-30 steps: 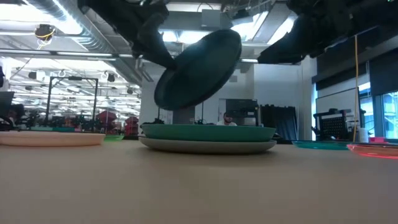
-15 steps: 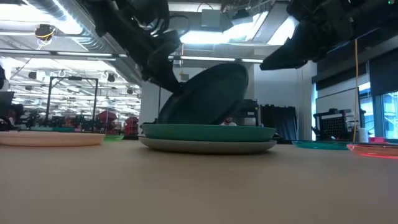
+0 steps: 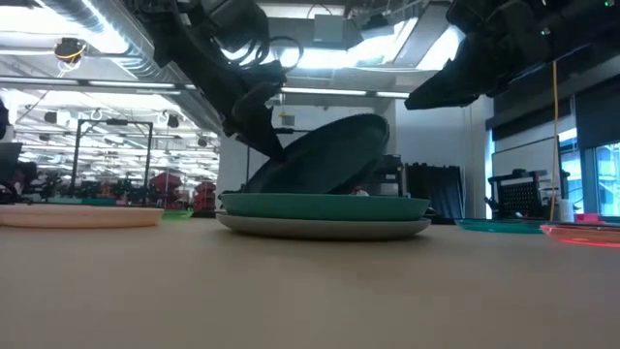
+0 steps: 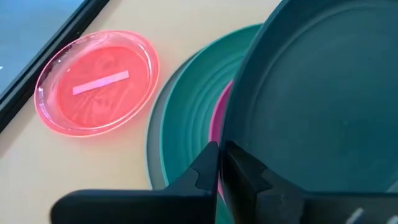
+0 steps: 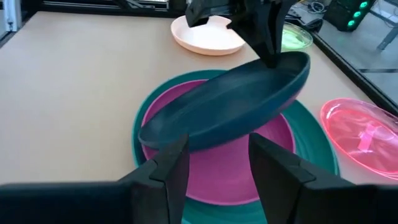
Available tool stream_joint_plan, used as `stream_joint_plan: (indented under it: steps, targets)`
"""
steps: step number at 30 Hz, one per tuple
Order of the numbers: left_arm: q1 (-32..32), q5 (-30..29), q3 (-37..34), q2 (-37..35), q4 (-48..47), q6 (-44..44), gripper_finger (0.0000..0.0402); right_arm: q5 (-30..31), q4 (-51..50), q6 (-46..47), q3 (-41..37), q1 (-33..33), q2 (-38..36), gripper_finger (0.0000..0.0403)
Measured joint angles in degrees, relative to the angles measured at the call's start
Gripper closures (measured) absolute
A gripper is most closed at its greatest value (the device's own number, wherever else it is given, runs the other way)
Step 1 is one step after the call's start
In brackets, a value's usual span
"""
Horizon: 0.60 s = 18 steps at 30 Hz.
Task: Stack plastic plates
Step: Stack the black plate on top of the pink plate, then stack the orange plate on top of the black plate
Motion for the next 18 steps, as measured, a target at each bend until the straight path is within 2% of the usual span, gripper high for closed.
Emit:
stream_joint_plan:
  steps: [10,14,18]
  targets:
    - [-0.09,-0.67,0.0,-0.23,-0.15,0.05,0.03,0.43,-0.24,0.0,0.0,0.0,0.0,0.0246]
    - [-0.97,-0.77,0.03,-3.27,-2.84,0.06,0.0293,0.43,-0.46,0.0,0.0,0.0,0.0,0.0246]
    - [-3.34,-0.73,0.07,-8.08,-10.02,-0.82,0.0295,0.41,-0.74,0.0,0.0,0.0,0.0,0.0246]
